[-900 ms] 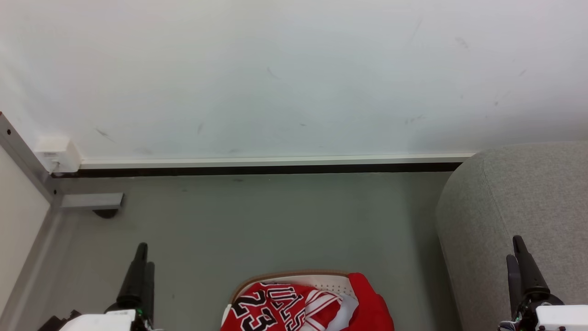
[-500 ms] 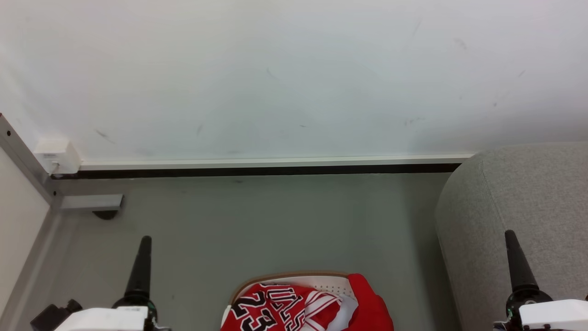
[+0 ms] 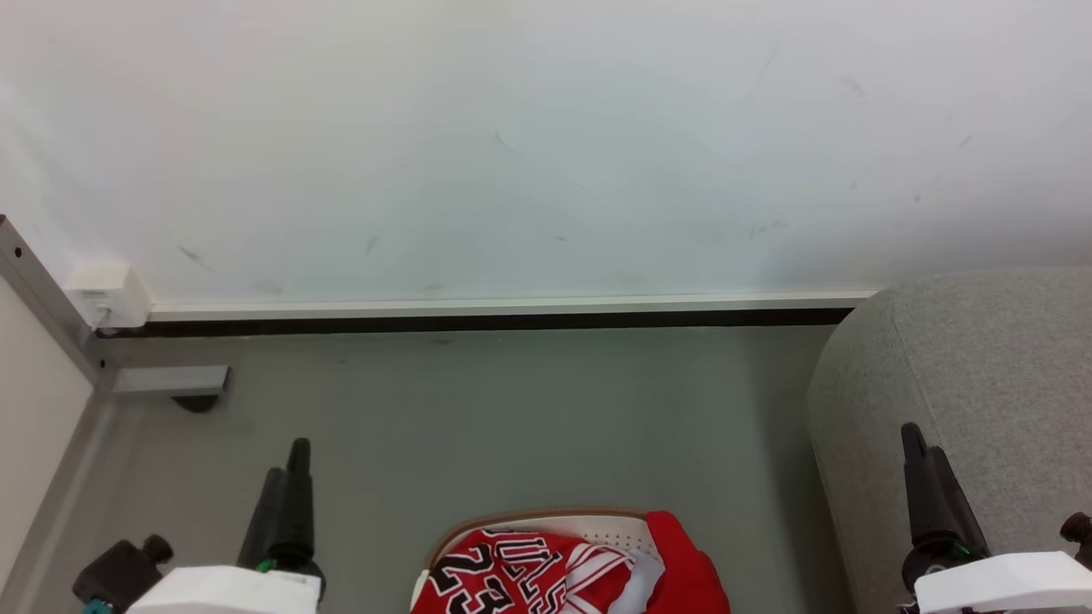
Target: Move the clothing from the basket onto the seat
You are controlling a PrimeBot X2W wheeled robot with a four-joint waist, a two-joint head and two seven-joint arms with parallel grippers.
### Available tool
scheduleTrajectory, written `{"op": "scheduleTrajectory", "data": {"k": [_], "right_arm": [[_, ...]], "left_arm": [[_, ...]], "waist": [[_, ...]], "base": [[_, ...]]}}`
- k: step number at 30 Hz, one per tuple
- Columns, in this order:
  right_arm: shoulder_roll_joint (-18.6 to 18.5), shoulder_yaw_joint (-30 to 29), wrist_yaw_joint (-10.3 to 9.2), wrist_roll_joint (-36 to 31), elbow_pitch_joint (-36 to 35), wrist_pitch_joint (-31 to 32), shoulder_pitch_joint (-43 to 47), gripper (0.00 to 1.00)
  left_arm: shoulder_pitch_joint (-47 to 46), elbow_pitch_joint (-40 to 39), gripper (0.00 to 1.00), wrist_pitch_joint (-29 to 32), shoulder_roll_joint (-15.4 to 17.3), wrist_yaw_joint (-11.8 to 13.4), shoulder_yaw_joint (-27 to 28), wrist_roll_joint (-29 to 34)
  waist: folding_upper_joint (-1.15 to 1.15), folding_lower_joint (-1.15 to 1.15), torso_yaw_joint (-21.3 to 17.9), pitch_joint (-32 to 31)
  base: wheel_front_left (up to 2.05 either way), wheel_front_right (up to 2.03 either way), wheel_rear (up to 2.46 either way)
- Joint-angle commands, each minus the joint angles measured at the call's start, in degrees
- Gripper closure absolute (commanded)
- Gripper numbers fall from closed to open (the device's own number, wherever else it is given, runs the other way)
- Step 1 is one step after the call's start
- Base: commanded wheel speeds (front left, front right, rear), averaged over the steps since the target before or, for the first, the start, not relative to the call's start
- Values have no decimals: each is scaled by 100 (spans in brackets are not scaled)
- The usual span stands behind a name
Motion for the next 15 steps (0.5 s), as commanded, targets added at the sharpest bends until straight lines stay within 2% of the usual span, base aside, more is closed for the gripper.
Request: {"op": "scheduleTrajectory", "data": {"k": [1,4,15], "right_arm": [[-61,52,-4,-214,-104,-65,-72,0],[-112,164,-4,-585,-89,-120,-73,0],[-172,347,-5,-1688,-42,-316,-47,0]], "left_arm": [[-5,-55,0,-53,48,15,-43,385],[4,-46,0,-110,51,76,-104,837],[28,-125,0,-311,56,303,-229,1829]], "waist": [[0,0,3,-5],[0,0,4,-13],[0,0,30,-37]], "base": [[0,0,0],[0,0,0],[0,0,0]]}}
